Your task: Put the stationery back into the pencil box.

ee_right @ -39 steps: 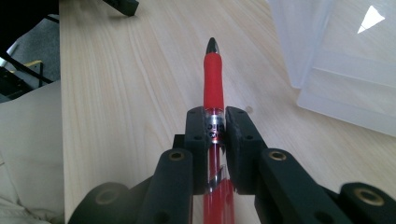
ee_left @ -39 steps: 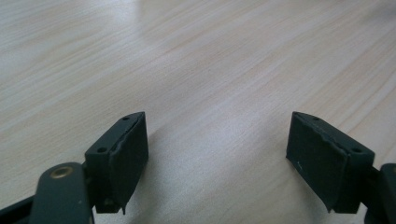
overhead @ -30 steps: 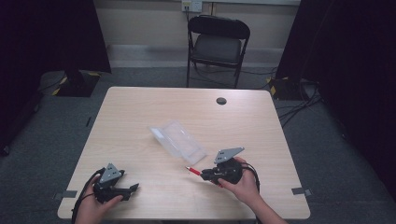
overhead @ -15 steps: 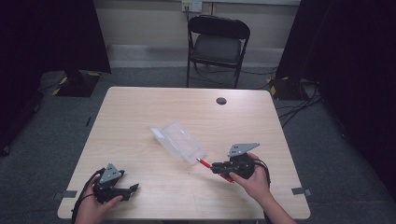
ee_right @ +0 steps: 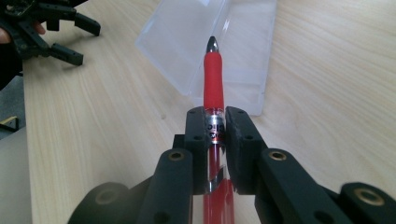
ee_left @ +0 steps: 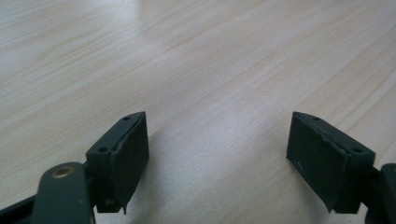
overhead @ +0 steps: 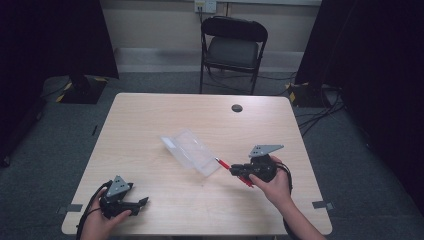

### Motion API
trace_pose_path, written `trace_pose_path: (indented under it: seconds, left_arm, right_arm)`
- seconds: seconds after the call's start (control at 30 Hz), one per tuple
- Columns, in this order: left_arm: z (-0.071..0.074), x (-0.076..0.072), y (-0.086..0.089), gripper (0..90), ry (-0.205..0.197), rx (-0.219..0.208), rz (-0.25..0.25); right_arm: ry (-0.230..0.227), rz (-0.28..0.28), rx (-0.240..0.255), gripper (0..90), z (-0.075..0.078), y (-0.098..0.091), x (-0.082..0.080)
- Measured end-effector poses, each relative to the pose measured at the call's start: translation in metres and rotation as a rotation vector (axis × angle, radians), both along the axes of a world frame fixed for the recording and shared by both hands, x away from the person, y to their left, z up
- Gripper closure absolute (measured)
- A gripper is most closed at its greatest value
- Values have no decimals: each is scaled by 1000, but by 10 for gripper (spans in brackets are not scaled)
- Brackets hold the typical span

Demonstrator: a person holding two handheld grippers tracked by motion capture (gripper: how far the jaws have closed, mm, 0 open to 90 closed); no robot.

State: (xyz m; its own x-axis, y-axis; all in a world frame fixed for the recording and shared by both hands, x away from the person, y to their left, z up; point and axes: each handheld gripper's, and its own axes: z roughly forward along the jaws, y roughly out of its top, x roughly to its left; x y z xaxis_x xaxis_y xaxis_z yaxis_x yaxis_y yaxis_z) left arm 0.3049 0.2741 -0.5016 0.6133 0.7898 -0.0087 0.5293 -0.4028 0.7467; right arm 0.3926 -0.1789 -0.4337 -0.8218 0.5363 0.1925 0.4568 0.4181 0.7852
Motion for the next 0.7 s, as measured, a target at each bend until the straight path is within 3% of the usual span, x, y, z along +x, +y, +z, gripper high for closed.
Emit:
trace_pose_path:
  seconds: [0.7]
  left_arm:
    - [0,-1,-2,150,9,11,-16]
  right_arm:
    - [-20,-18,-13,800,13,24,28]
